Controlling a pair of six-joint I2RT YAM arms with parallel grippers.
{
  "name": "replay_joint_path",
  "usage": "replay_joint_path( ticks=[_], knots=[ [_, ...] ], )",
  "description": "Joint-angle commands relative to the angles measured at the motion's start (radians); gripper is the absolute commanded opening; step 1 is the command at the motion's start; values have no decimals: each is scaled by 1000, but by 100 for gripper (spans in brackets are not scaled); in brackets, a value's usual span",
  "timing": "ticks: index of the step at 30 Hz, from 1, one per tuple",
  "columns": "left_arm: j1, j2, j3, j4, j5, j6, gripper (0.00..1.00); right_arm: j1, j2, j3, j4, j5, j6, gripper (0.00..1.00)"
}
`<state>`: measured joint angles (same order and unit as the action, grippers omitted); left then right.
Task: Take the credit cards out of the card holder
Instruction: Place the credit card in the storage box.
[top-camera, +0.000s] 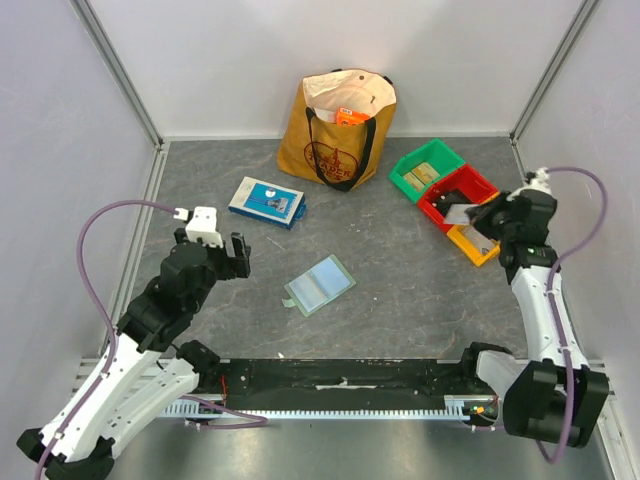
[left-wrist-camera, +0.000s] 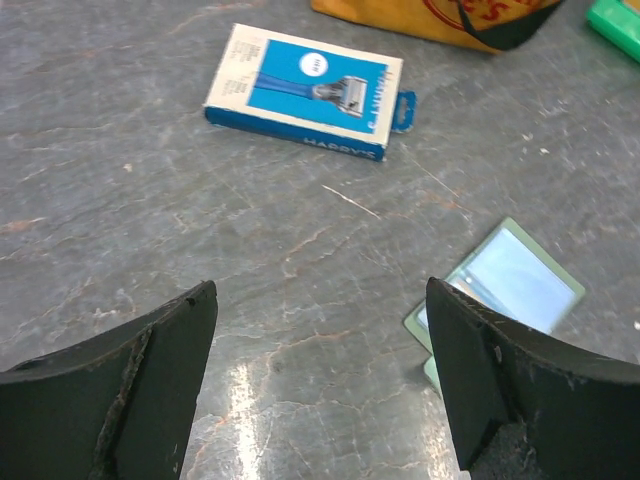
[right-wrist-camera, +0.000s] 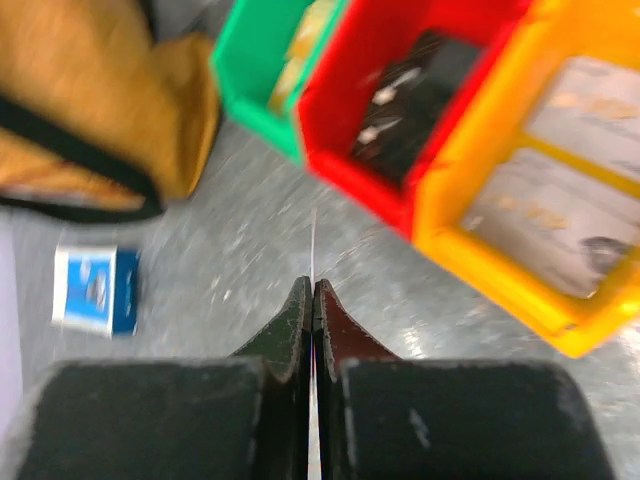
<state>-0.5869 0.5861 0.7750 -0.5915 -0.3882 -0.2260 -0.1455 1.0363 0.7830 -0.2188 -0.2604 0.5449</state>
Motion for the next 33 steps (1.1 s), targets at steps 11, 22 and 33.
replay_joint_path(
  ticks=[11, 22, 33],
  knots=[
    [90, -26, -22, 58, -8, -59, 90, -266, 230, 56, 97, 214, 115, 0],
    [133, -5, -25, 67, 41, -61, 90, -269, 447, 116, 138, 13, 101, 0],
    [145, 7, -28, 71, 63, -61, 90, -270, 429, 101, 75, 88, 32, 50]
  ],
)
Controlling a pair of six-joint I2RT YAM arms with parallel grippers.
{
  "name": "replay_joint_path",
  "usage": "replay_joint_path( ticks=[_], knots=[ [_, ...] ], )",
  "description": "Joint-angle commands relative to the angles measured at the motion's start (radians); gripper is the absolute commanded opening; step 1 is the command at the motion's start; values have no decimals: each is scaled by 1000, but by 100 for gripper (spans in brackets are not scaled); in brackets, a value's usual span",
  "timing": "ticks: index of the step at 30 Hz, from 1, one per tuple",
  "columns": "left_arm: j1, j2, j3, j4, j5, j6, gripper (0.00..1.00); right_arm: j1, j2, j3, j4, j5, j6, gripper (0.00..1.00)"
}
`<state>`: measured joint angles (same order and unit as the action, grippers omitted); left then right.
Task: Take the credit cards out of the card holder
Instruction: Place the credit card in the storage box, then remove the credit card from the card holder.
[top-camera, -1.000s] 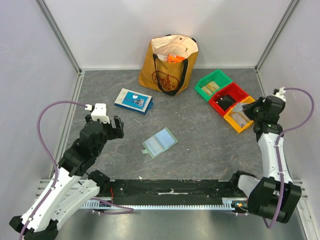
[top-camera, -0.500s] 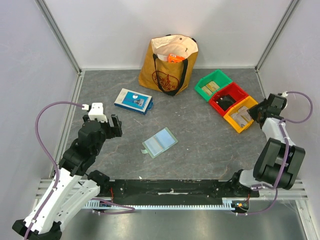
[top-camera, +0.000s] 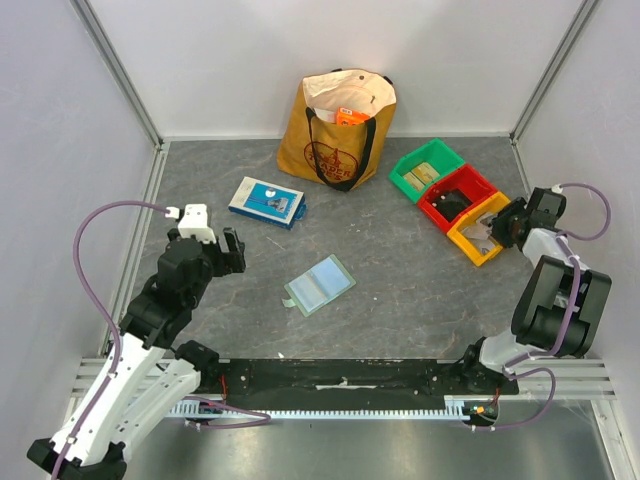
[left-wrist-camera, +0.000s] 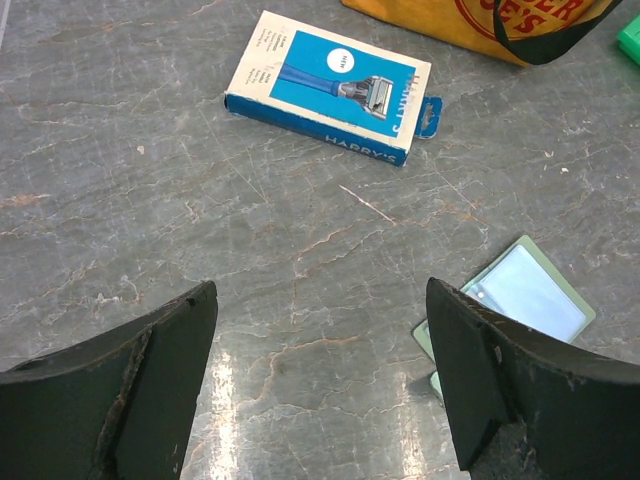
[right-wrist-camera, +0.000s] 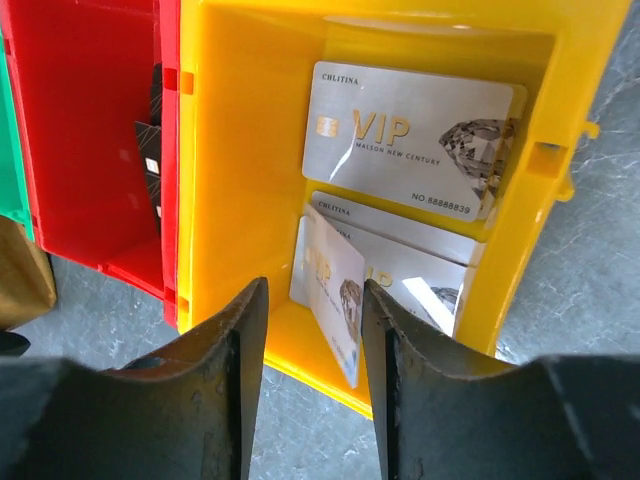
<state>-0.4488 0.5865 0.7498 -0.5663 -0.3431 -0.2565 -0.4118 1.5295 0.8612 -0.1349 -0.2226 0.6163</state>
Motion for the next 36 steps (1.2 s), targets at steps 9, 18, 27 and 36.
replay_joint_path(
  ticks=[9, 18, 27, 36],
  knots=[
    [12, 32, -1, 49, 55, -36, 90, 66, -290, 19, -83, 193, -113, 84],
    [10, 147, 25, 13, 160, -79, 90, 558, -355, 15, -20, 236, -214, 84],
    [9, 242, -16, 25, 334, -279, 90, 1086, -198, 10, 127, 275, -293, 81],
    [-19, 297, -211, 181, 432, -438, 86, 1363, 12, 59, 179, 328, -385, 72]
  ],
)
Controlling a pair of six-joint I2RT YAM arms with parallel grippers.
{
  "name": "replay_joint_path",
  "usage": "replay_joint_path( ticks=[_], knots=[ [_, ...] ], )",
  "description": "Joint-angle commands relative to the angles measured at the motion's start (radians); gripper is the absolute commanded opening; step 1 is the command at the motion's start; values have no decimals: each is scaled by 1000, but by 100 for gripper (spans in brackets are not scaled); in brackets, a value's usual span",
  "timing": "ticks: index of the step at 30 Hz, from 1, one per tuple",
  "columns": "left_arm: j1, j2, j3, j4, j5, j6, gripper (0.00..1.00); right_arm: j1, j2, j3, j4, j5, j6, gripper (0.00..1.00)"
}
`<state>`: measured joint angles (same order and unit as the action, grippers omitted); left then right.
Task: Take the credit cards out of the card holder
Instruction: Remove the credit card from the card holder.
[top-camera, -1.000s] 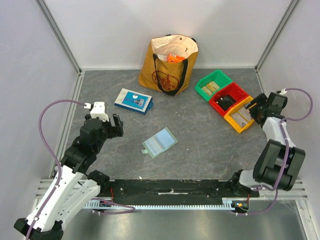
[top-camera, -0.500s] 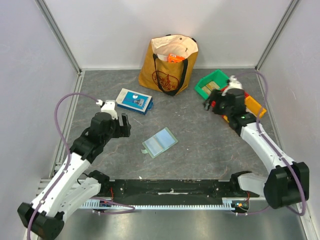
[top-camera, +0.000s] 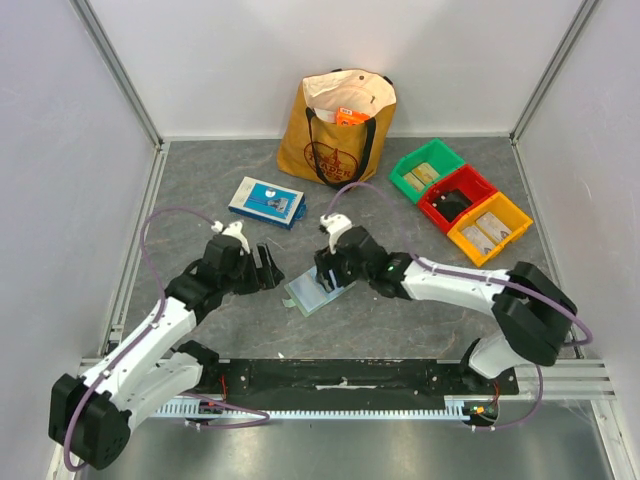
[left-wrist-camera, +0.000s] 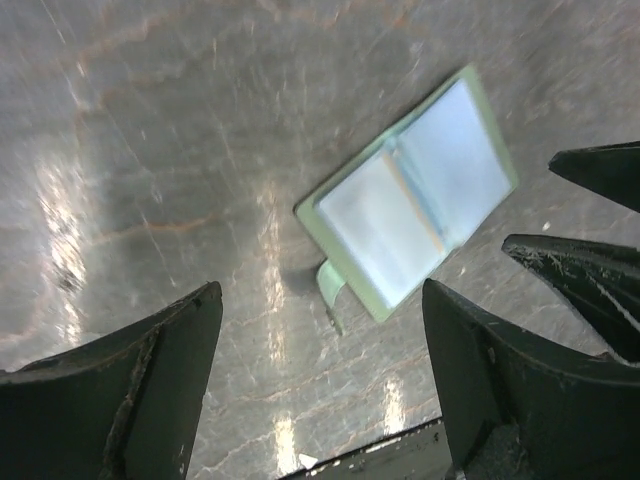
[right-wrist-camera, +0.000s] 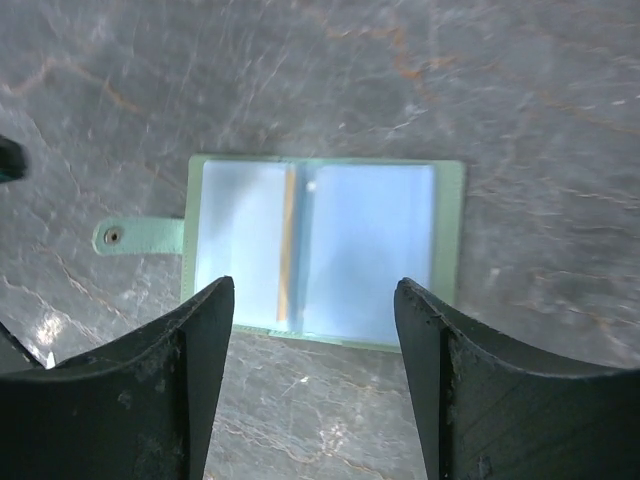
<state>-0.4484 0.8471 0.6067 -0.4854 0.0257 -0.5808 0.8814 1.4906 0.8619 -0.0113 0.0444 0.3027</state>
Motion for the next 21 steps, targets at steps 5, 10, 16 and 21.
replay_joint_path(
  ticks=[5, 10, 16, 21],
  knots=[
    [-52, 82, -153, 183, 74, -158, 82, 151, 138, 89, 47, 100, -89, 72],
    [-73, 133, -200, 237, 91, -185, 76, 217, 206, 118, 36, 133, -106, 71],
    [-84, 162, -226, 272, 100, -192, 63, 261, 264, 161, -15, 210, -122, 70],
    [-88, 188, -240, 291, 106, -192, 48, 268, 286, 177, -45, 255, -129, 68]
  ],
)
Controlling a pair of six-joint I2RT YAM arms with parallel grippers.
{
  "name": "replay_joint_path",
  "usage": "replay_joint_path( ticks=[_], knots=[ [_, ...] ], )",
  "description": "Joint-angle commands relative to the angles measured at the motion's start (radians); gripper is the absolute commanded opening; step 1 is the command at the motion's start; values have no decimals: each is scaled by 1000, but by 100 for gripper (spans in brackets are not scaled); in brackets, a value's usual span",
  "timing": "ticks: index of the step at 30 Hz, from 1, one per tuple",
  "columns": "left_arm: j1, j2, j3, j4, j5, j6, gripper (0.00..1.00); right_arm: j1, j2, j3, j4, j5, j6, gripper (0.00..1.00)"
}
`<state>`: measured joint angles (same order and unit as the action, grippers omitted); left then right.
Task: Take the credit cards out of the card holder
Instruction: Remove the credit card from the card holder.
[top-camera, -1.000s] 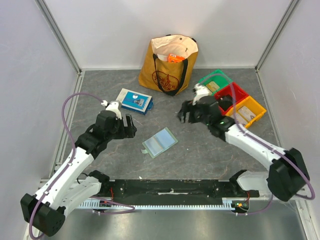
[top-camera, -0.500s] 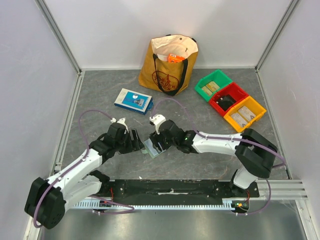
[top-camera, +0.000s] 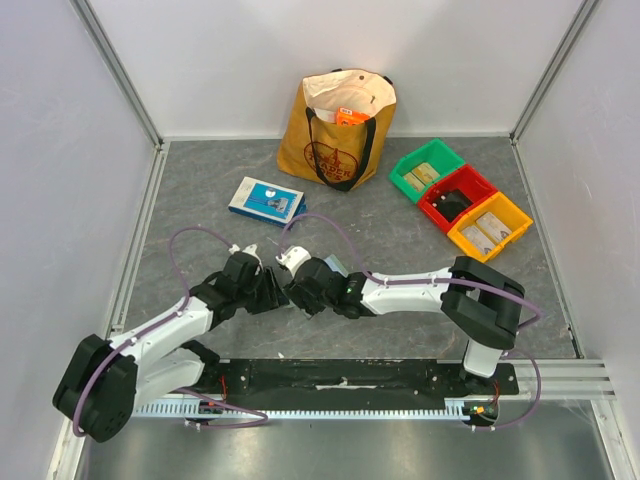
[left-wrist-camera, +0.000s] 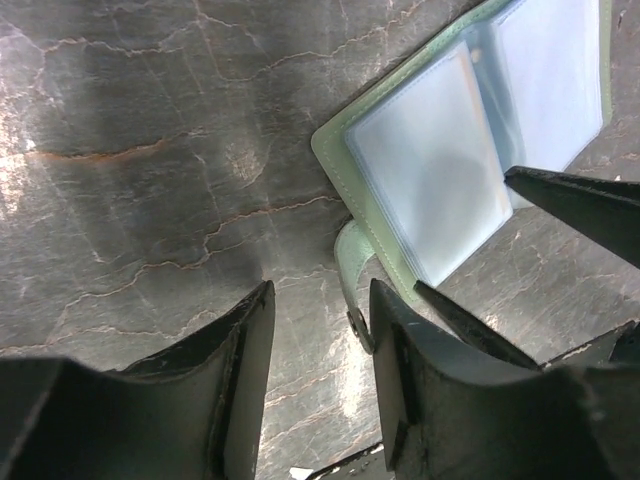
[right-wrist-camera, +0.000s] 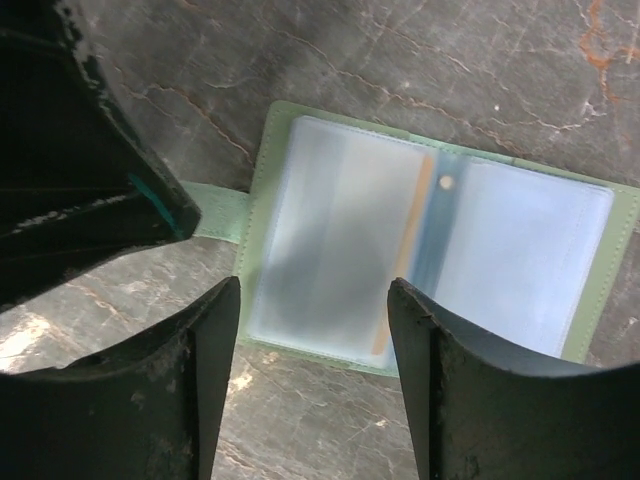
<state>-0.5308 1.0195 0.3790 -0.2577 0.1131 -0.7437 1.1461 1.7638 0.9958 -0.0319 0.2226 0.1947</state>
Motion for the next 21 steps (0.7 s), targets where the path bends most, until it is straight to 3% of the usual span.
replay_joint_path(
  ticks=[1, 13, 17, 21],
  knots=[
    [-8, 20, -17, 66, 19, -29, 45, 3, 14, 44, -26, 83, -24, 66],
    [-6, 33, -31, 78, 25, -26, 9, 18, 29, 72, -36, 26, -3, 63],
    [-6, 33, -34, 78, 25, -26, 2, 18, 34, 75, -39, 43, 3, 64],
    [-6, 31, -38, 77, 23, -26, 2, 17, 46, 73, -45, 66, 5, 64]
  ],
)
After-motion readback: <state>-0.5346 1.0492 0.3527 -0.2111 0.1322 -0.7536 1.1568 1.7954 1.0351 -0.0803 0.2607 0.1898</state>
